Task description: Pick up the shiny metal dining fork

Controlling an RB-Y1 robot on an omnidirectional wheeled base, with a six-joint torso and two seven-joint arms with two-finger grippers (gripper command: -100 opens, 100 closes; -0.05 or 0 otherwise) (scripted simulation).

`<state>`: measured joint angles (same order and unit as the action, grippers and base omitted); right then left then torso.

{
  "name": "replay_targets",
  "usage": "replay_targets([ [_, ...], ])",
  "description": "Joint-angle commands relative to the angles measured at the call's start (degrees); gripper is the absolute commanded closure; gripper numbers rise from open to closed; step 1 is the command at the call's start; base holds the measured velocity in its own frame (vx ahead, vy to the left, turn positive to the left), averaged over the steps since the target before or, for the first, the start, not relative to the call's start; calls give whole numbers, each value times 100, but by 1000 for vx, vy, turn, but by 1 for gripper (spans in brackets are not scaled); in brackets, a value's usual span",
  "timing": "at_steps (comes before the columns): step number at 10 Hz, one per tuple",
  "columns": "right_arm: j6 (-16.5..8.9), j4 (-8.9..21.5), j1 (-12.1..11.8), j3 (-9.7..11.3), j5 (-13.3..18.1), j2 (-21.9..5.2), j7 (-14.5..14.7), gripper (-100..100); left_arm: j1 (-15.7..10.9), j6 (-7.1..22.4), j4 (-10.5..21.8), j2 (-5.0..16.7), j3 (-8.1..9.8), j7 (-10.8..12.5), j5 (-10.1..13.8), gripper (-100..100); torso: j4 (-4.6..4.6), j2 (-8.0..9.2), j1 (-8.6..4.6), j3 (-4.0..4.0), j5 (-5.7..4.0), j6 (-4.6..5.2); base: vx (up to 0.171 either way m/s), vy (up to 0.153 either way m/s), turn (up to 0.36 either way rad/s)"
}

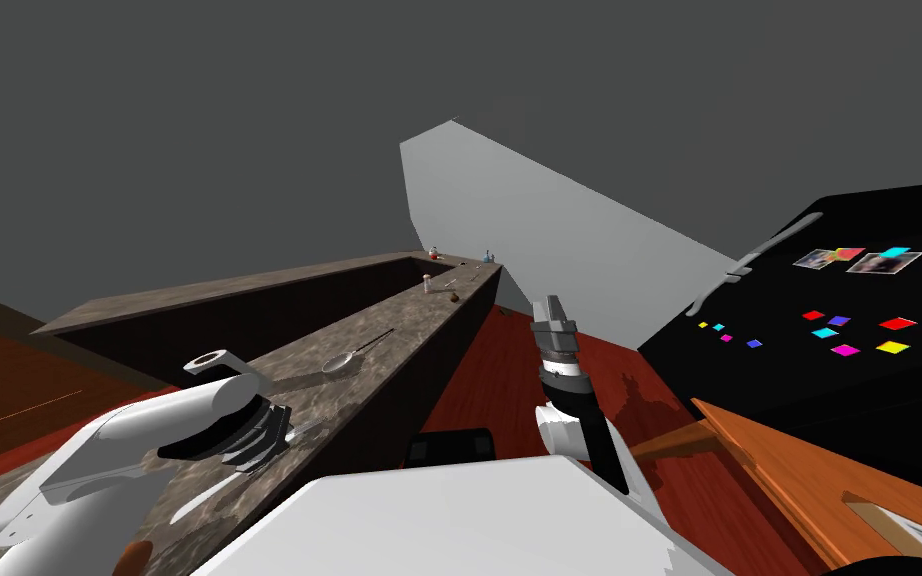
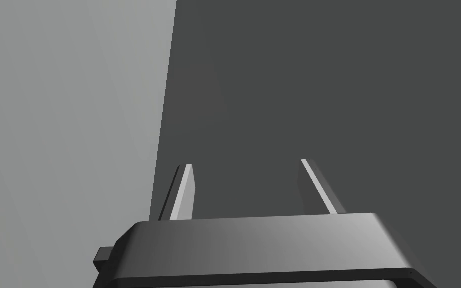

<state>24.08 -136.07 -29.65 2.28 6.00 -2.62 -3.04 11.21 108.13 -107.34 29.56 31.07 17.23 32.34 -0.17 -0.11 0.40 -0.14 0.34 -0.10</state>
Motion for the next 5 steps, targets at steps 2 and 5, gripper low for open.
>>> replay_targets([
  [2, 0, 0, 0, 0, 0, 0, 0, 0, 22, 269, -232, 45, 108, 58, 115, 100, 1, -4, 1, -1, -2, -1, 22, 14, 15],
  [5, 0, 0, 0, 0, 0, 0, 0, 0, 16, 324, -281, 49, 116, 80, 129, 0, -1, -4, 2, -2, 0, 0, 11, 8, 2],
])
